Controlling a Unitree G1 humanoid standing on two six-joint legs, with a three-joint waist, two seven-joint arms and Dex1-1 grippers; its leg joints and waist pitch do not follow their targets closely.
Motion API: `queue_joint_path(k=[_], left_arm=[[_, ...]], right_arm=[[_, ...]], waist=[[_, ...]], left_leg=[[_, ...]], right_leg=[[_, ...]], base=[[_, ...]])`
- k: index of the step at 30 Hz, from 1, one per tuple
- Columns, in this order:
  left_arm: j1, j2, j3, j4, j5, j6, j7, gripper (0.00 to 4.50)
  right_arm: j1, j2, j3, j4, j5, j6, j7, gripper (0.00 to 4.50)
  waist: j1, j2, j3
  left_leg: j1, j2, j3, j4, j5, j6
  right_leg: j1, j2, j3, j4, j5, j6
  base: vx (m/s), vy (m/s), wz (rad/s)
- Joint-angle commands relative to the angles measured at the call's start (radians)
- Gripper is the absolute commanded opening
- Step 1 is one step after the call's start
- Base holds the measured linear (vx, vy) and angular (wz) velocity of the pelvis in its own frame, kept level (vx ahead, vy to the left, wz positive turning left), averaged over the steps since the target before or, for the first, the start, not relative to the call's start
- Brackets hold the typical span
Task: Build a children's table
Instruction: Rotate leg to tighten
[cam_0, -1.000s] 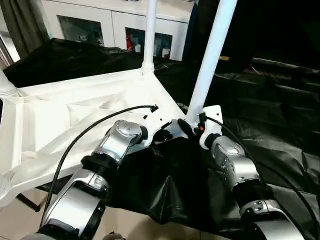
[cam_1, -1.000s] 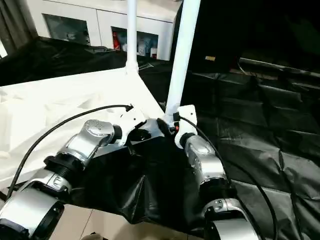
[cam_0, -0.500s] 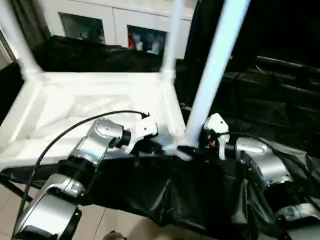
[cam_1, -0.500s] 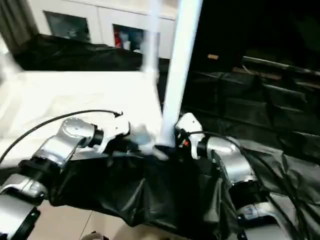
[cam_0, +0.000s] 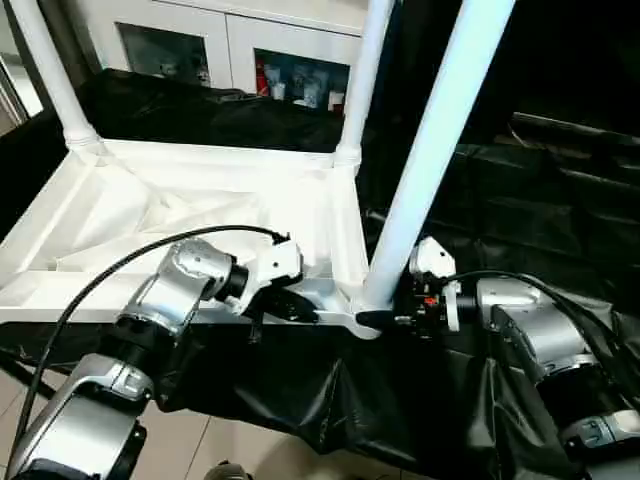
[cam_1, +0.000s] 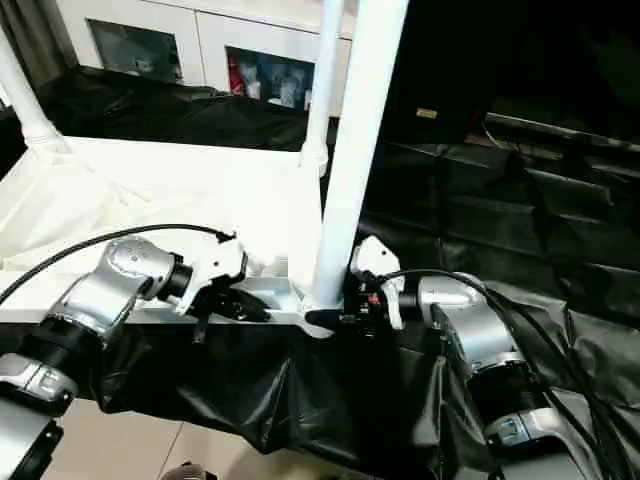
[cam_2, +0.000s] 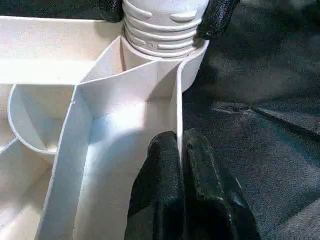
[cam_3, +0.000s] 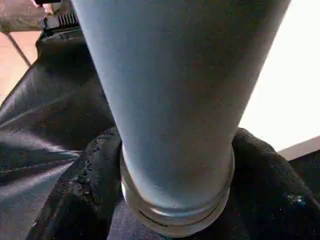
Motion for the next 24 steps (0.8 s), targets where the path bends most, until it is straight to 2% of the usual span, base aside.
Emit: queue_joint_path(k=[1,3,4,5,6,7,8,9,11,12,13,14,15,16,17,21,22,24], left_arm=[[0.009,-0.02,0.002,-0.029,-0.042,0.006,-0.011,0.0],[0.007,-0.036,0.015,-0.021,-0.043,0.014,0.026,0.0],[0.006,-0.043,0.02,-0.016,-0.036,0.018,0.052,0.0],[0.005,-0.047,0.023,-0.012,-0.032,0.021,0.07,0.0],[0.001,-0.056,0.029,0.0,-0.023,0.024,0.103,0.0],[-0.011,-0.082,0.045,0.034,-0.01,0.024,0.18,0.0],[-0.011,-0.082,0.045,0.034,-0.01,0.024,0.18,0.0],[-0.027,-0.123,0.069,0.069,-0.01,0.038,0.263,0.0],[-0.043,-0.158,0.083,0.097,-0.005,0.065,0.333,0.0],[-0.048,-0.169,0.085,0.108,0.0,0.073,0.36,0.0],[-0.069,-0.219,0.092,0.151,0.019,0.096,0.472,0.0],[-0.069,-0.219,0.092,0.151,0.019,0.096,0.472,0.0],[-0.083,-0.262,0.097,0.178,0.025,0.11,0.546,0.0],[-0.086,-0.281,0.092,0.184,0.028,0.111,0.562,0.0],[-0.086,-0.281,0.092,0.184,0.028,0.111,0.562,0.0],[-0.092,-0.32,0.087,0.187,0.035,0.105,0.56,0.0],[-0.093,-0.319,0.083,0.186,0.037,0.101,0.553,0.0],[-0.089,-0.309,0.082,0.18,0.036,0.099,0.542,0.0]], right_arm=[[0.016,0.007,0.005,-0.028,0.015,0.016,0.004,2.77],[0.031,0.046,-0.024,-0.005,0.014,0.022,-0.083,2.76],[0.032,0.069,-0.041,0.019,0.006,0.021,-0.142,2.75],[0.032,0.083,-0.051,0.036,0.0,0.02,-0.18,2.75],[0.025,0.104,-0.067,0.064,-0.012,0.016,-0.245,2.75],[0.009,0.151,-0.107,0.122,-0.025,0.026,-0.385,2.75],[0.009,0.151,-0.107,0.122,-0.025,0.026,-0.385,2.75],[-0.003,0.198,-0.142,0.161,-0.023,0.039,-0.504,2.74],[-0.009,0.237,-0.16,0.177,-0.018,0.047,-0.583,2.74],[-0.01,0.25,-0.164,0.18,-0.018,0.049,-0.605,2.74],[-0.023,0.304,-0.174,0.208,-0.031,0.057,-0.707,2.74],[-0.023,0.304,-0.174,0.208,-0.031,0.057,-0.707,2.74],[-0.04,0.348,-0.173,0.239,-0.051,0.041,-0.782,2.74],[-0.048,0.37,-0.168,0.247,-0.055,0.033,-0.798,2.74],[-0.048,0.37,-0.168,0.247,-0.055,0.033,-0.798,2.74],[-0.056,0.41,-0.138,0.246,-0.073,-0.013,-0.794,2.74],[-0.055,0.409,-0.137,0.241,-0.069,-0.024,-0.779,3.3],[-0.052,0.402,-0.145,0.229,-0.051,-0.024,-0.747,3.44]], waist=[[0.001,0.001,-0.056],[0.001,0.002,-0.055],[-0.002,-0.002,-0.055],[-0.003,0.0,-0.055],[-0.006,-0.001,-0.053],[-0.013,0.001,-0.051],[-0.015,0.0,-0.05],[-0.02,-0.001,-0.051],[-0.019,0.0,-0.052],[-0.021,0.001,-0.05],[-0.024,0.002,-0.05],[-0.024,0.001,-0.05],[-0.023,0.002,-0.05],[-0.024,0.002,-0.049],[-0.024,-0.001,-0.051],[-0.023,0.002,-0.052],[-0.023,0.001,-0.052],[-0.024,0.002,-0.051]], left_leg=[[0.005,0.012,0.006,-0.065,-0.233,0.032],[0.005,0.012,0.007,-0.065,-0.236,0.029],[0.003,0.011,0.006,-0.066,-0.238,0.025],[0.007,0.01,0.006,-0.067,-0.252,0.016],[0.004,0.009,0.005,-0.069,-0.26,0.012],[0.002,0.008,0.001,-0.073,-0.284,-0.007],[0.003,0.007,0.0,-0.074,-0.293,-0.015],[0.003,0.004,-0.002,-0.073,-0.301,-0.021],[0.014,0.005,0.0,-0.069,-0.317,-0.021],[0.013,0.005,0.001,-0.07,-0.317,-0.018],[0.01,0.003,0.0,-0.072,-0.324,-0.017],[0.009,0.003,0.0,-0.072,-0.321,-0.019],[0.013,0.003,-0.001,-0.072,-0.329,-0.021],[0.014,0.003,-0.001,-0.072,-0.335,-0.02],[0.01,0.001,-0.002,-0.072,-0.331,-0.016],[0.006,0.001,-0.004,-0.074,-0.329,-0.002],[0.006,0.001,-0.004,-0.075,-0.331,0.001],[0.006,0.001,-0.004,-0.076,-0.338,0.006]], right_leg=[[0.049,-0.042,0.036,-0.058,-0.197,-0.216],[0.047,-0.043,0.037,-0.058,-0.202,-0.215],[0.048,-0.043,0.036,-0.059,-0.211,-0.212],[0.045,-0.043,0.035,-0.062,-0.24,-0.206],[0.046,-0.043,0.035,-0.064,-0.259,-0.2],[0.044,-0.045,0.034,-0.071,-0.335,-0.172],[0.045,-0.045,0.032,-0.074,-0.363,-0.162],[0.044,-0.045,0.032,-0.077,-0.4,-0.145],[0.036,-0.047,0.035,-0.084,-0.413,-0.144],[0.034,-0.044,0.036,-0.084,-0.404,-0.147],[0.034,-0.042,0.035,-0.083,-0.401,-0.147],[0.035,-0.041,0.034,-0.084,-0.401,-0.144],[0.031,-0.042,0.034,-0.086,-0.41,-0.139],[0.03,-0.042,0.034,-0.088,-0.418,-0.138],[0.035,-0.042,0.034,-0.087,-0.423,-0.132],[0.037,-0.041,0.035,-0.088,-0.391,-0.123],[0.037,-0.041,0.035,-0.088,-0.387,-0.125],[0.037,-0.04,0.035,-0.088,-0.387,-0.127]], base=[[0.0,0.0,0.0],[0.0,0.0,0.0],[0.0,0.0,0.0],[0.0,0.0,0.0],[0.0,0.0,0.0],[0.0,0.0,0.0],[0.0,0.0,0.0],[0.0,0.0,0.0],[0.0,0.0,0.0],[0.0,0.0,0.0],[0.0,0.0,0.0],[0.0,0.0,0.0],[0.0,0.0,0.0],[0.0,0.0,0.0],[0.0,0.0,0.0],[0.0,0.0,0.0],[0.0,0.0,0.0],[0.0,0.0,0.0]])
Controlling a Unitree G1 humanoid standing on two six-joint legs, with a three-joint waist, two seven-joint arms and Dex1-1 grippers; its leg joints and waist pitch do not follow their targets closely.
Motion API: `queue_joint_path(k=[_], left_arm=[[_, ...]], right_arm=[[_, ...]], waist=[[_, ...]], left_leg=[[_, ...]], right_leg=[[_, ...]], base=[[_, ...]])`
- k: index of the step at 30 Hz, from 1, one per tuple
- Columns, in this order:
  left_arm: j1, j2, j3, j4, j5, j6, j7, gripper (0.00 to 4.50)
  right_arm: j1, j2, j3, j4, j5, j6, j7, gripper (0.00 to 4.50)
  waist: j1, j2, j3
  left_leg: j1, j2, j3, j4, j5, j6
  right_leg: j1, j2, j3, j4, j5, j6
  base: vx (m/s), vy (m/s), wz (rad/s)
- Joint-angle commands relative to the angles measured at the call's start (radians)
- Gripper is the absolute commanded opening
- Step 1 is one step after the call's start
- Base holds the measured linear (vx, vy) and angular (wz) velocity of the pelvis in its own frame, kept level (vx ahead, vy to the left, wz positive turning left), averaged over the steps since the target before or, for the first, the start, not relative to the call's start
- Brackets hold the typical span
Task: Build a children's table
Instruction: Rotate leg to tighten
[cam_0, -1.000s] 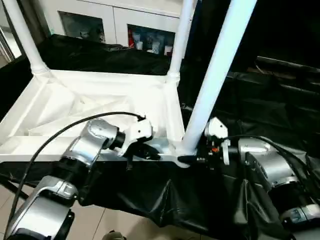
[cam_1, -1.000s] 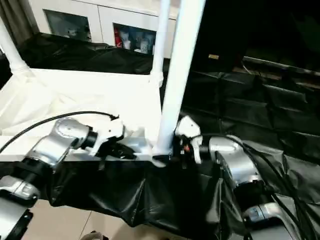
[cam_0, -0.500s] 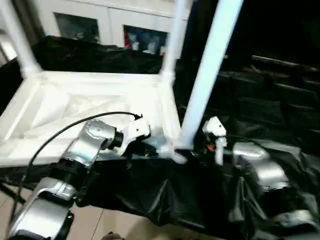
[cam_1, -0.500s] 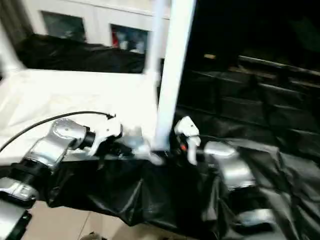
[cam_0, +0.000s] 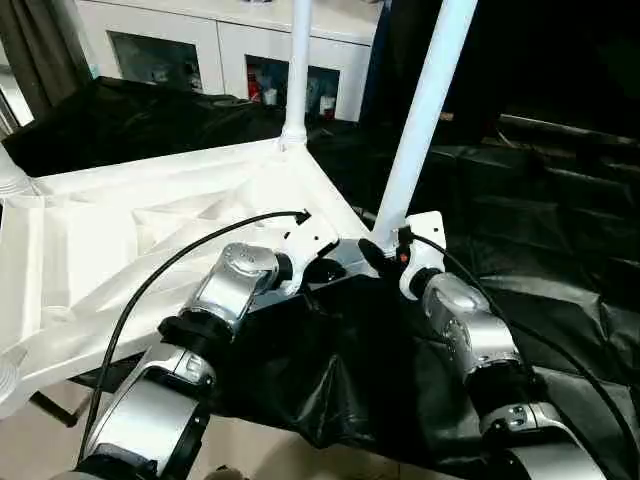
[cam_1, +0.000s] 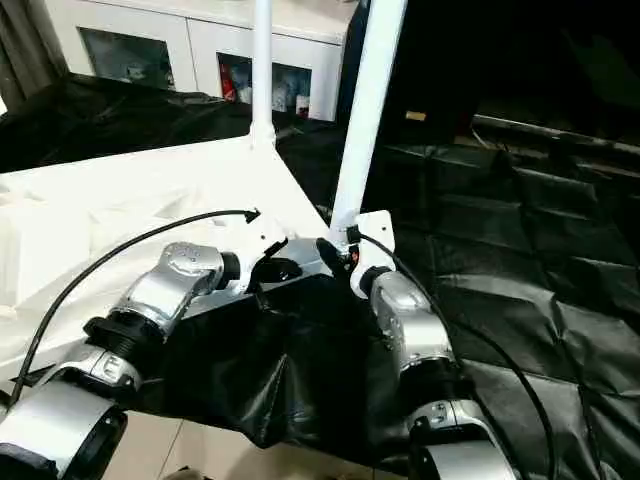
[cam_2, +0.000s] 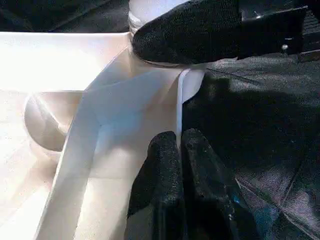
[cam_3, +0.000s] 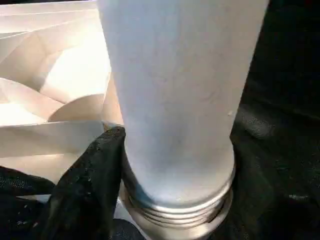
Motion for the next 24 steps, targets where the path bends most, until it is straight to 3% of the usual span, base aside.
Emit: queue_joint_path(k=[1,2,4,9,10,13,17,20,24], left_arm=[[-0.004,-0.055,-0.016,0.004,-0.034,-0.019,-0.001,0.0],[-0.002,-0.045,-0.02,0.003,-0.035,-0.024,-0.016,0.0],[0.001,-0.037,-0.023,0.0,-0.036,-0.022,-0.03,0.0],[0.021,0.021,-0.044,-0.029,-0.021,-0.014,-0.12,0.0],[0.031,0.061,-0.062,-0.057,-0.021,0.0,-0.196,0.0],[0.041,0.11,-0.085,-0.091,-0.025,0.009,-0.299,0.0],[0.05,0.149,-0.105,-0.12,-0.031,0.003,-0.382,0.0],[0.083,0.225,-0.135,-0.206,-0.068,0.009,-0.549,0.0],[0.096,0.254,-0.143,-0.24,-0.079,0.014,-0.585,0.0]], right_arm=[[0.017,0.047,0.067,0.009,0.024,0.018,0.108,3.47],[0.015,0.036,0.061,0.001,0.032,0.017,0.131,3.78],[0.015,0.025,0.062,-0.006,0.036,0.014,0.153,3.94],[0.023,-0.069,0.09,-0.059,0.044,-0.001,0.321,3.94],[0.032,-0.138,0.116,-0.101,0.055,0.001,0.448,3.94],[0.043,-0.218,0.147,-0.148,0.07,0.022,0.594,3.94],[0.052,-0.275,0.174,-0.179,0.074,0.04,0.692,3.94],[0.05,-0.327,0.183,-0.185,0.069,0.046,0.781,3.94],[0.05,-0.345,0.198,-0.19,0.072,0.043,0.814,3.94]], waist=[[0.0,0.001,-0.047],[0.0,0.0,-0.047],[0.001,0.0,-0.048],[0.005,-0.003,-0.05],[0.005,-0.006,-0.05],[0.005,-0.002,-0.053],[0.006,-0.002,-0.053],[0.007,-0.002,-0.051],[0.016,0.001,-0.05]], left_leg=[[-0.001,0.009,0.001,-0.073,-0.34,0.011],[-0.002,0.009,0.001,-0.073,-0.338,0.012],[-0.003,0.01,0.002,-0.072,-0.324,0.019],[-0.007,0.013,0.004,-0.07,-0.273,0.039],[-0.007,0.011,0.006,-0.068,-0.269,0.044],[-0.012,0.015,0.006,-0.066,-0.22,0.06],[-0.007,0.017,0.009,-0.062,-0.204,0.064],[-0.005,0.02,0.009,-0.063,-0.225,0.063],[0.002,0.022,0.012,-0.063,-0.233,0.05]], right_leg=[[0.034,-0.04,0.031,-0.088,-0.391,-0.131],[0.035,-0.04,0.031,-0.088,-0.393,-0.13],[0.036,-0.041,0.032,-0.086,-0.379,-0.134],[0.043,-0.041,0.032,-0.077,-0.293,-0.166],[0.044,-0.039,0.032,-0.078,-0.291,-0.167],[0.048,-0.038,0.031,-0.065,-0.203,-0.198],[0.049,-0.038,0.032,-0.058,-0.144,-0.234],[0.047,-0.04,0.032,-0.057,-0.166,-0.24],[0.044,-0.038,0.033,-0.055,-0.156,-0.252]], base=[[0.0,0.0,0.0],[0.0,0.0,0.0],[0.0,0.0,0.0],[0.0,0.0,0.0],[0.0,0.0,0.0],[0.0,0.0,0.0],[0.0,0.0,0.0],[0.0,0.0,0.0],[0.0,0.0,0.0]])
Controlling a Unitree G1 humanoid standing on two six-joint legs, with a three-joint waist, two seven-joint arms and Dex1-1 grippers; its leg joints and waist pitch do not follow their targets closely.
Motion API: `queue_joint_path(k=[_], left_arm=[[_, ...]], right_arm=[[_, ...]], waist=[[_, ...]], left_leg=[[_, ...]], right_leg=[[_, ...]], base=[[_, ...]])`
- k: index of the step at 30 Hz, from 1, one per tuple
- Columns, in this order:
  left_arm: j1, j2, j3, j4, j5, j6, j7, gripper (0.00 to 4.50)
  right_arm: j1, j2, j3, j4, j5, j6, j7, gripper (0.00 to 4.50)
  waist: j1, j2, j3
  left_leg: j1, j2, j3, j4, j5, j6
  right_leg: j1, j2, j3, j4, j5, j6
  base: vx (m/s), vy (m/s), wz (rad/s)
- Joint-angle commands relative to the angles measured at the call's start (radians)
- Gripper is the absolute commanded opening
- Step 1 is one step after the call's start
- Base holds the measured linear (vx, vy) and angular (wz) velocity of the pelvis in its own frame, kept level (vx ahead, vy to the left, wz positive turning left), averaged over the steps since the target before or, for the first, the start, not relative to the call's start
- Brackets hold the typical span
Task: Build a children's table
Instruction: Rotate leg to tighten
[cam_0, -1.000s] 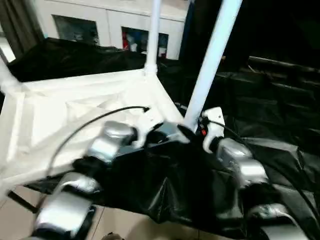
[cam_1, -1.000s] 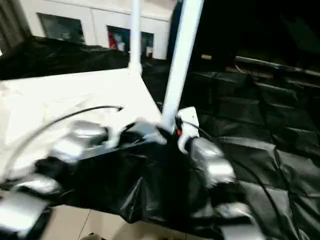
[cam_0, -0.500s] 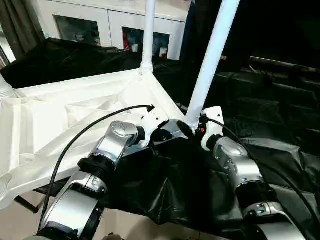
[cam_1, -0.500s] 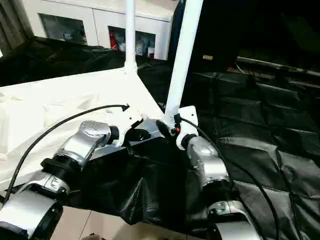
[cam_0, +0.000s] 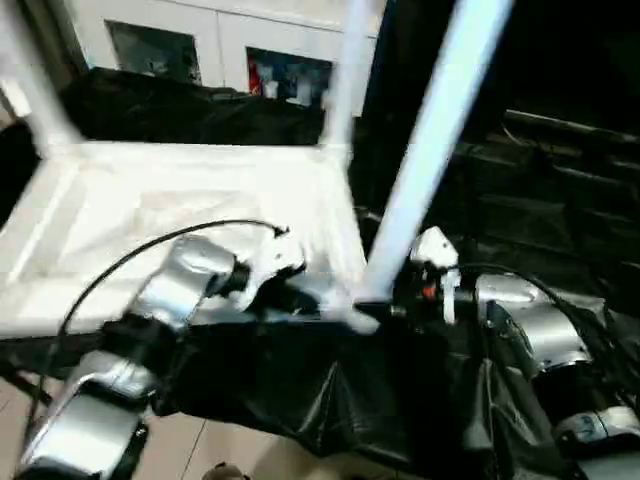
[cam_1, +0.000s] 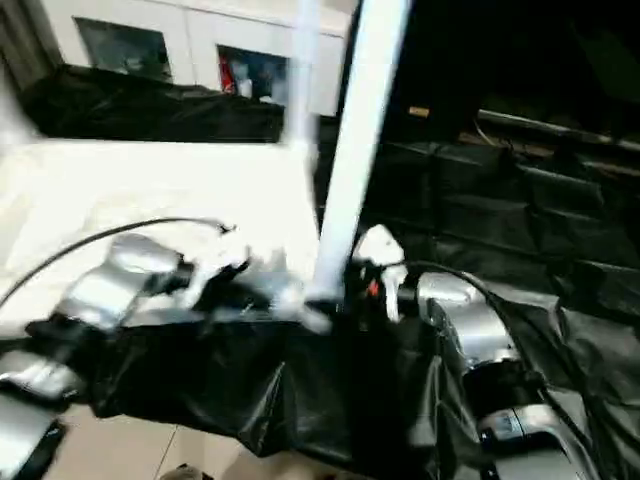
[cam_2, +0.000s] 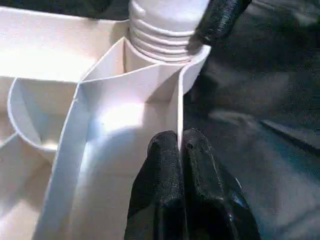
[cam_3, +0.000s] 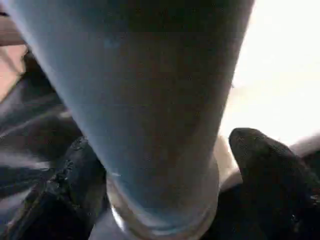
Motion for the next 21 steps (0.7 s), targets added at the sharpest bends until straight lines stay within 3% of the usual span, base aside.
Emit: queue_joint_path(k=[1,3,4,11,14,19,21], left_arm=[[0.012,-0.009,-0.04,-0.013,-0.003,0.012,-0.04,0.0],[0.014,-0.009,-0.038,-0.015,-0.003,0.012,-0.04,0.0],[0.015,-0.009,-0.036,-0.017,-0.003,0.013,-0.039,0.0],[0.022,-0.006,-0.035,-0.036,-0.01,0.019,-0.033,0.0],[0.022,-0.007,-0.035,-0.035,-0.01,0.017,-0.029,0.0],[0.01,-0.039,-0.007,-0.001,-0.001,0.012,0.061,0.0],[0.004,-0.052,0.001,0.012,0.003,0.017,0.095,0.0]], right_arm=[[0.005,-0.026,-0.004,-0.015,-0.004,0.005,0.002,3.94],[0.008,-0.026,0.0,-0.014,-0.006,0.006,0.008,3.94],[0.009,-0.027,0.002,-0.015,-0.007,0.008,0.012,3.68],[0.025,-0.032,0.016,-0.038,-0.001,0.03,0.043,3.12],[0.03,-0.033,0.02,-0.043,-0.001,0.031,0.046,2.83],[0.054,-0.01,0.016,-0.038,-0.01,0.034,-0.014,2.72],[0.053,0.007,0.006,-0.021,-0.019,0.031,-0.06,2.7]], waist=[[-0.002,0.006,-0.053],[-0.001,0.005,-0.054],[-0.001,0.003,-0.055],[0.0,0.005,-0.058],[0.0,0.004,-0.058],[0.002,0.002,-0.056],[0.001,-0.002,-0.055]], left_leg=[[0.009,0.016,0.01,-0.064,-0.239,0.042],[0.007,0.015,0.008,-0.065,-0.237,0.032],[0.007,0.015,0.009,-0.064,-0.236,0.031],[0.005,0.013,0.009,-0.06,-0.19,0.043],[0.006,0.013,0.01,-0.06,-0.202,0.04],[0.007,0.013,0.01,-0.06,-0.208,0.037],[0.006,0.012,0.009,-0.061,-0.229,0.031]], right_leg=[[0.047,-0.041,0.036,-0.056,-0.169,-0.243],[0.049,-0.042,0.036,-0.055,-0.177,-0.234],[0.05,-0.042,0.037,-0.055,-0.177,-0.233],[0.053,-0.04,0.036,-0.049,-0.118,-0.241],[0.053,-0.04,0.036,-0.051,-0.135,-0.239],[0.05,-0.04,0.036,-0.053,-0.15,-0.234],[0.051,-0.042,0.036,-0.057,-0.195,-0.222]], base=[[0.0,0.0,0.0],[0.0,0.0,0.0],[0.0,0.0,0.0],[0.0,0.0,0.0],[0.0,0.0,0.0],[0.0,0.0,0.0],[0.0,0.0,0.0]])
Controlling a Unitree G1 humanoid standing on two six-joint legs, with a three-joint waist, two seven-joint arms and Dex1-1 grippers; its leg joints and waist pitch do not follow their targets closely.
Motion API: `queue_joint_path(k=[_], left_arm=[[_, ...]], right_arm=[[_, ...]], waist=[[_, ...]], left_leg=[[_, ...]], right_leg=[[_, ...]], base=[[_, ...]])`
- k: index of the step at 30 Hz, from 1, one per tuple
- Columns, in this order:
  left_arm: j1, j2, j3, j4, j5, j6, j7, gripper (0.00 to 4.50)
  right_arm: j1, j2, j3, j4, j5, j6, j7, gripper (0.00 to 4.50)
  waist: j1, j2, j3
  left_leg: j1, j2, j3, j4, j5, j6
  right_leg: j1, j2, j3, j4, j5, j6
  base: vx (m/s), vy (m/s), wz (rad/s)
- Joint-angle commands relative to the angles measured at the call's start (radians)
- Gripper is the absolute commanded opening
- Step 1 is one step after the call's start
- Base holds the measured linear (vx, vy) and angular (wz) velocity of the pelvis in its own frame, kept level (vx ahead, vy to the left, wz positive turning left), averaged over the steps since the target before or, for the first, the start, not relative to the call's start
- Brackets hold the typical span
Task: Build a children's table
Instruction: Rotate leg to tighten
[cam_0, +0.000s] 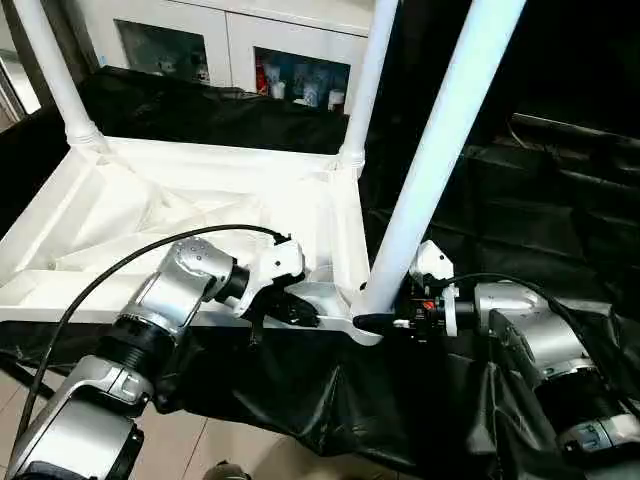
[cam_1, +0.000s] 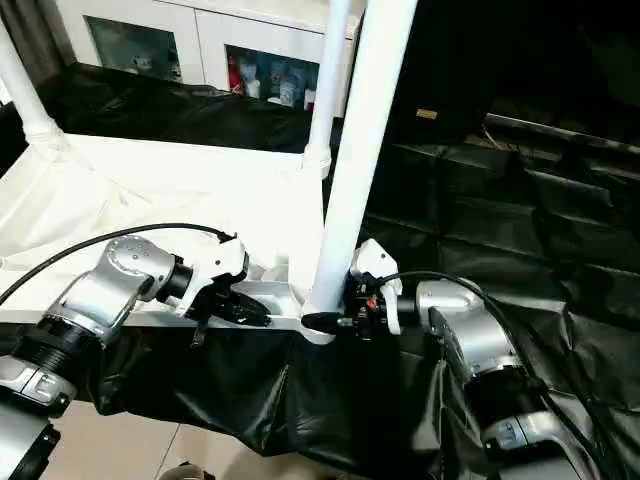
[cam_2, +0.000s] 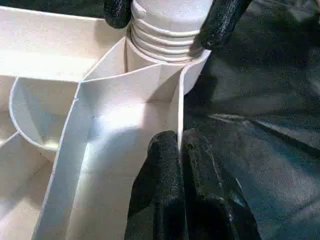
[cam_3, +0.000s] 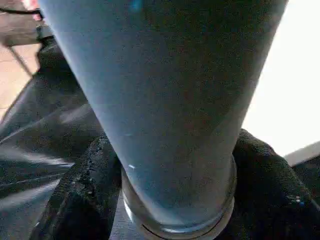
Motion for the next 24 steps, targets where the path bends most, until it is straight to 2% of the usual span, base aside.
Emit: queue_joint_path(k=[1,2,3,4,5,6,7,9,10,11,16,17,18,24], left_arm=[[-0.016,-0.052,0.016,0.05,0.012,0.016,0.124,0.0],[-0.036,-0.09,0.034,0.094,0.026,0.019,0.221,0.0],[-0.045,-0.105,0.041,0.113,0.032,0.019,0.258,0.0],[-0.054,-0.121,0.046,0.13,0.036,0.023,0.293,0.0],[-0.066,-0.151,0.049,0.158,0.044,0.028,0.348,0.0],[-0.068,-0.157,0.05,0.163,0.046,0.028,0.359,0.0],[-0.082,-0.194,0.055,0.193,0.054,0.037,0.425,0.0],[-0.094,-0.237,0.059,0.219,0.057,0.047,0.483,0.0],[-0.099,-0.258,0.059,0.228,0.058,0.05,0.505,0.0],[-0.101,-0.274,0.047,0.229,0.068,0.045,0.518,0.0],[-0.111,-0.308,0.029,0.246,0.086,0.026,0.53,0.0],[-0.113,-0.306,0.031,0.25,0.084,0.019,0.525,0.0],[-0.113,-0.305,0.031,0.251,0.084,0.017,0.522,0.0],[-0.107,-0.266,0.039,0.252,0.079,-0.009,0.473,0.0]], right_arm=[[0.008,0.052,-0.02,0.048,-0.036,0.008,-0.136,2.7],[-0.005,0.106,-0.06,0.104,-0.044,0.009,-0.271,2.7],[-0.012,0.127,-0.076,0.127,-0.044,0.011,-0.323,2.7],[-0.017,0.145,-0.089,0.144,-0.041,0.016,-0.364,2.7],[-0.028,0.181,-0.11,0.175,-0.04,0.02,-0.445,2.69],[-0.031,0.189,-0.115,0.183,-0.04,0.019,-0.464,2.69],[-0.048,0.229,-0.14,0.219,-0.037,0.022,-0.56,2.69],[-0.069,0.279,-0.169,0.254,-0.029,0.028,-0.668,2.69],[-0.078,0.303,-0.178,0.266,-0.027,0.03,-0.713,2.69],[-0.087,0.328,-0.18,0.279,-0.029,0.031,-0.753,2.69],[-0.106,0.387,-0.161,0.301,-0.064,-0.008,-0.773,2.69],[-0.109,0.393,-0.155,0.3,-0.068,-0.026,-0.759,3.25],[-0.109,0.393,-0.155,0.3,-0.068,-0.028,-0.757,3.39],[-0.114,0.323,-0.135,0.277,-0.077,-0.074,-0.666,3.45]], waist=[[-0.003,0.001,-0.053],[-0.005,0.002,-0.051],[-0.007,0.0,-0.051],[-0.01,-0.002,-0.051],[-0.01,-0.002,-0.052],[-0.01,0.001,-0.05],[-0.012,0.005,-0.052],[-0.011,0.007,-0.052],[-0.013,0.004,-0.053],[-0.012,0.01,-0.054],[-0.017,0.006,-0.053],[-0.018,0.007,-0.052],[-0.019,0.008,-0.052],[-0.021,0.004,-0.051]], left_leg=[[0.005,0.011,0.009,-0.064,-0.234,0.028],[0.007,0.01,0.008,-0.065,-0.263,0.012],[0.008,0.007,0.007,-0.066,-0.272,0.003],[0.009,0.006,0.002,-0.069,-0.305,-0.017],[0.008,0.006,0.0,-0.069,-0.306,-0.019],[0.012,0.007,0.0,-0.071,-0.321,-0.022],[0.012,0.006,-0.001,-0.07,-0.323,-0.023],[0.013,0.007,-0.001,-0.071,-0.324,-0.025],[0.011,0.005,-0.001,-0.071,-0.323,-0.025],[0.011,0.004,-0.001,-0.071,-0.321,-0.025],[0.009,0.004,-0.002,-0.074,-0.351,-0.019],[0.008,0.004,-0.003,-0.074,-0.357,-0.017],[0.01,0.004,-0.003,-0.075,-0.367,-0.015],[0.007,0.005,-0.004,-0.075,-0.374,-0.002]], right_leg=[[0.045,-0.042,0.037,-0.06,-0.21,-0.217],[0.041,-0.043,0.037,-0.067,-0.266,-0.202],[0.041,-0.044,0.036,-0.071,-0.298,-0.192],[0.042,-0.045,0.033,-0.08,-0.392,-0.154],[0.043,-0.046,0.032,-0.08,-0.4,-0.146],[0.038,-0.046,0.032,-0.086,-0.419,-0.136],[0.037,-0.044,0.033,-0.085,-0.412,-0.135],[0.035,-0.044,0.034,-0.086,-0.398,-0.136],[0.037,-0.042,0.032,-0.085,-0.396,-0.135],[0.037,-0.042,0.032,-0.085,-0.389,-0.134],[0.035,-0.04,0.032,-0.089,-0.389,-0.125],[0.035,-0.04,0.031,-0.089,-0.392,-0.124],[0.034,-0.04,0.031,-0.091,-0.4,-0.123],[0.035,-0.041,0.031,-0.094,-0.416,-0.121]], base=[[0.0,0.0,0.0],[0.0,0.0,0.0],[0.0,0.0,0.0],[0.0,0.0,0.0],[0.0,0.0,0.0],[0.0,0.0,0.0],[0.0,0.0,0.0],[0.0,0.0,0.0],[0.0,0.0,0.0],[0.0,0.0,0.0],[0.0,0.0,0.0],[0.0,0.0,0.0],[0.0,0.0,0.0],[0.0,0.0,0.0]])
